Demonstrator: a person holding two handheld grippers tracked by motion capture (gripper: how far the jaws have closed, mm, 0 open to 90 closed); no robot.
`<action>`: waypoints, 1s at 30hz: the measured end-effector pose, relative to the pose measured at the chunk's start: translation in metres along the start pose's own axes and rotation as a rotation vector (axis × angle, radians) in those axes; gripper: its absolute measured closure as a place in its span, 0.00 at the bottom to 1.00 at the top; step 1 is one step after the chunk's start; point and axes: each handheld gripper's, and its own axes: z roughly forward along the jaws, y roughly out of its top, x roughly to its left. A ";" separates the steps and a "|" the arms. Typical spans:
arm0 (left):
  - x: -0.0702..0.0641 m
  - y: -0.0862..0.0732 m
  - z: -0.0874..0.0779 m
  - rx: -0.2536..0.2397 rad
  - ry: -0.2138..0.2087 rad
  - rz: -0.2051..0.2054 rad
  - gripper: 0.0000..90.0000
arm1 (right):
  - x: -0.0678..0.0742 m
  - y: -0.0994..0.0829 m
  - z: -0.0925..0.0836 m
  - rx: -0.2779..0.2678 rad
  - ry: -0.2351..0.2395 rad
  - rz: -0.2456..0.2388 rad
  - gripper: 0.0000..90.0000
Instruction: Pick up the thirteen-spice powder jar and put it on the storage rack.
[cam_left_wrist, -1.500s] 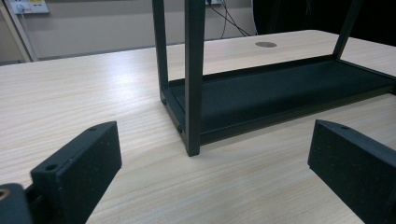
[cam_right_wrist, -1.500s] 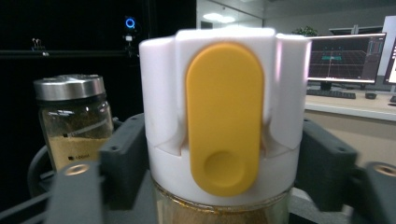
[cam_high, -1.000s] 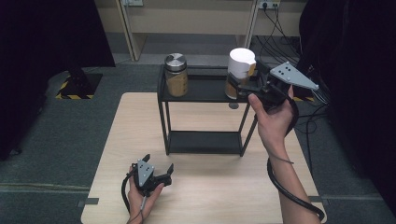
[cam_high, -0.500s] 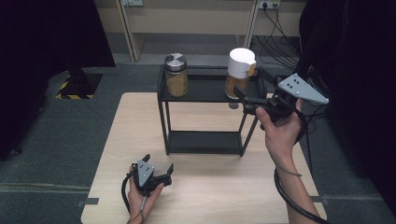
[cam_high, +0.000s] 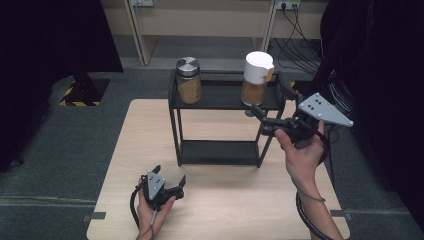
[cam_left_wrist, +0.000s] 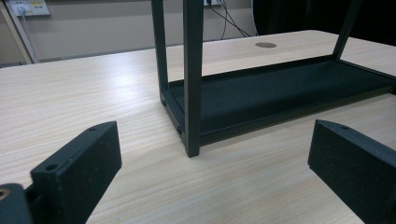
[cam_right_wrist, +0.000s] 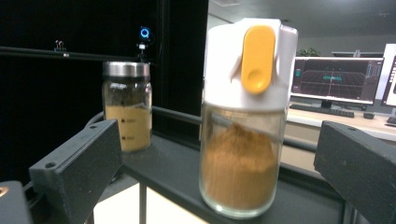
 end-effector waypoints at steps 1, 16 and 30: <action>0.000 0.000 0.000 0.000 0.000 0.000 0.02 | 0.000 -0.001 -0.001 0.001 0.001 0.001 0.01; -0.002 0.000 0.000 0.000 0.003 0.008 0.02 | -0.007 -0.021 -0.017 0.007 0.025 0.000 0.01; -0.002 0.000 0.000 0.001 0.003 0.009 0.02 | -0.005 -0.038 -0.031 0.020 0.047 -0.011 0.01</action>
